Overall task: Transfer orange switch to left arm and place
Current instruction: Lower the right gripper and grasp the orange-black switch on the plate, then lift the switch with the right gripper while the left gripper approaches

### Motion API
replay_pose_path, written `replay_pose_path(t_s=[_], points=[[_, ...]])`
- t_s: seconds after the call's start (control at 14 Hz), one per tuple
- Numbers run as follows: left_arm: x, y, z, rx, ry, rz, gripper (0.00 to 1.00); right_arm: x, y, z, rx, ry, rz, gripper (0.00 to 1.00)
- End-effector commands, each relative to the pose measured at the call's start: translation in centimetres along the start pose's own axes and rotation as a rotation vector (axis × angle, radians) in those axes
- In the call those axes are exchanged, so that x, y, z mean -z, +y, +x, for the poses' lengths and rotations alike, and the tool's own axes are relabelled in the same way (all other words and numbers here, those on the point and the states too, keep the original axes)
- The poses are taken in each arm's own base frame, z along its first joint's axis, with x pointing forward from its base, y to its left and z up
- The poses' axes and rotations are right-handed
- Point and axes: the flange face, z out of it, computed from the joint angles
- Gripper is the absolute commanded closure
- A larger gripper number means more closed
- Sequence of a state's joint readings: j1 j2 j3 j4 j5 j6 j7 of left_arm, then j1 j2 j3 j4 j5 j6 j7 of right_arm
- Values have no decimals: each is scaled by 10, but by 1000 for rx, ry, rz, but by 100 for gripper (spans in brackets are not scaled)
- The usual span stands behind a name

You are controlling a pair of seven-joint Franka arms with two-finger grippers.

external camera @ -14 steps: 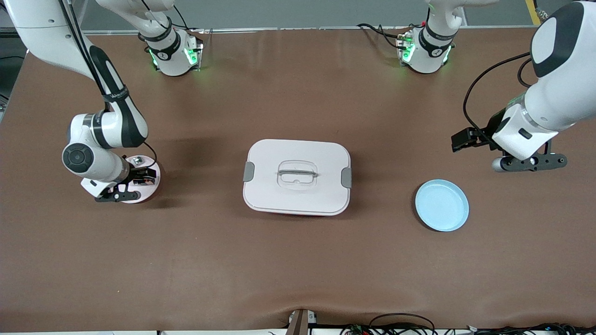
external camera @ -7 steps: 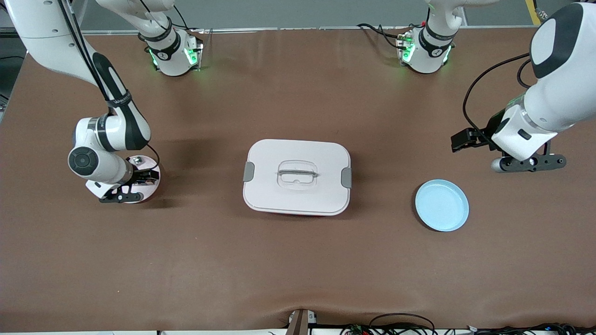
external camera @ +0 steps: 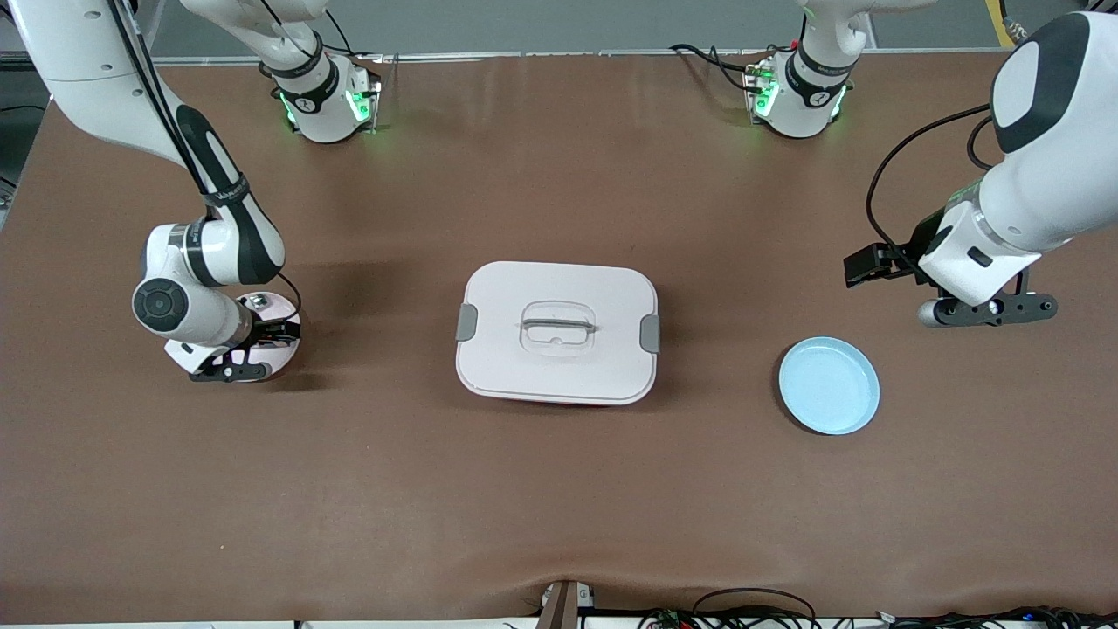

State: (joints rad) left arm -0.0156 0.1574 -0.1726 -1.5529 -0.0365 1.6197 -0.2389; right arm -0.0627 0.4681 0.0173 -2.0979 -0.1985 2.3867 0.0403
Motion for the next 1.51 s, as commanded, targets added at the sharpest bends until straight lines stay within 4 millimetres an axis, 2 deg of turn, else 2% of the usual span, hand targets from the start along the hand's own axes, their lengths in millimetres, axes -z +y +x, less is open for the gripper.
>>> replay_pose_path(t_s=[0.0, 0.22, 0.43, 0.72, 0.93, 1.15, 1.43], points=[[3, 3, -1, 2, 1, -10, 0, -1, 3, -2, -13, 8, -8, 20], [4, 6, -2, -3, 3, -10, 0, -2, 3, -2, -11, 8, -7, 47], [7, 7, -4, -7, 6, -10, 0, -2, 3, -2, -11, 4, -8, 69], [16, 5, -8, -10, 14, -11, 0, 2, 2, -2, 5, -22, -12, 70], [31, 10, -20, 9, -1, -113, 0, 20, 3, -2, 3, -46, -22, 70], [38, 15, -27, 12, -5, -149, 0, 56, 2, -4, -5, -40, -32, 69], [52, 44, -40, -31, -12, -279, 0, 123, -35, -13, -7, -69, -31, 69]])
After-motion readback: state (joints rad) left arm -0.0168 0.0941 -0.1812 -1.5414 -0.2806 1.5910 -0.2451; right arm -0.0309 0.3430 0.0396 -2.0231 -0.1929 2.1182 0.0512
